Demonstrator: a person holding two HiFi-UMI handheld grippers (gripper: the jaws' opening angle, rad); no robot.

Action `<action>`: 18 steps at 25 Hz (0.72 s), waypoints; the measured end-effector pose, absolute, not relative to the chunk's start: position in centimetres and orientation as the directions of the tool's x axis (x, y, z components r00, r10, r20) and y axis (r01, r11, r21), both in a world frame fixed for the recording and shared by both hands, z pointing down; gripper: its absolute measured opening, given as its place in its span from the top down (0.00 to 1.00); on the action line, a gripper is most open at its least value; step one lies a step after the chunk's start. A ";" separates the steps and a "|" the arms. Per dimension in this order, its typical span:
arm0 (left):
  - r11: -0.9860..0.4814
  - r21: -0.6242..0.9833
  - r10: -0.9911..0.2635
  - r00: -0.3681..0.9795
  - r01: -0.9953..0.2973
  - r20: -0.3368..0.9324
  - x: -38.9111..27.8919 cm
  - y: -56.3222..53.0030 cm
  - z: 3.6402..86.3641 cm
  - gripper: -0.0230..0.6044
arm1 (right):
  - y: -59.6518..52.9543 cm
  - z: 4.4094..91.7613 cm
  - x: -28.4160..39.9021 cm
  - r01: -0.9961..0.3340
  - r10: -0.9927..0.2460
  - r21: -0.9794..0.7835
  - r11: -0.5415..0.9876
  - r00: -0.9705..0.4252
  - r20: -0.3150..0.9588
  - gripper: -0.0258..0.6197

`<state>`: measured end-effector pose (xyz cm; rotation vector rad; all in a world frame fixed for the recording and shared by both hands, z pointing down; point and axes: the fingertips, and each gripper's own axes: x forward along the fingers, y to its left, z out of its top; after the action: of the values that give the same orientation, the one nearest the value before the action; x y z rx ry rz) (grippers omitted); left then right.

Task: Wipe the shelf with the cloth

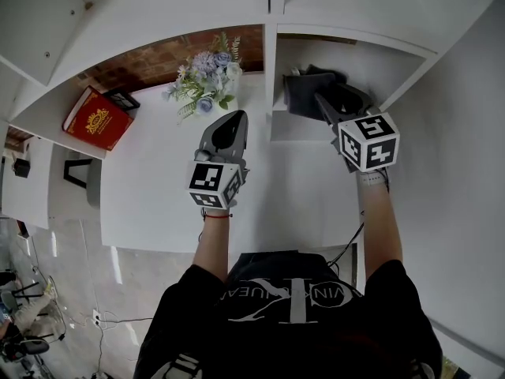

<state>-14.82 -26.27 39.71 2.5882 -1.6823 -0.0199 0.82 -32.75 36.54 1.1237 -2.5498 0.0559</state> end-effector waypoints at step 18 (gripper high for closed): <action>-0.411 0.018 -0.911 0.411 -0.912 0.040 -15.4 -27.5 40.3 0.95 | -34.4 40.4 -5.6 -0.453 -0.614 0.422 0.785 -0.486 0.621 0.94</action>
<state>-15.42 -27.52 40.35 2.6082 -1.6846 0.0367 -5.57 -34.42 40.39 0.7885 -2.1664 -0.2554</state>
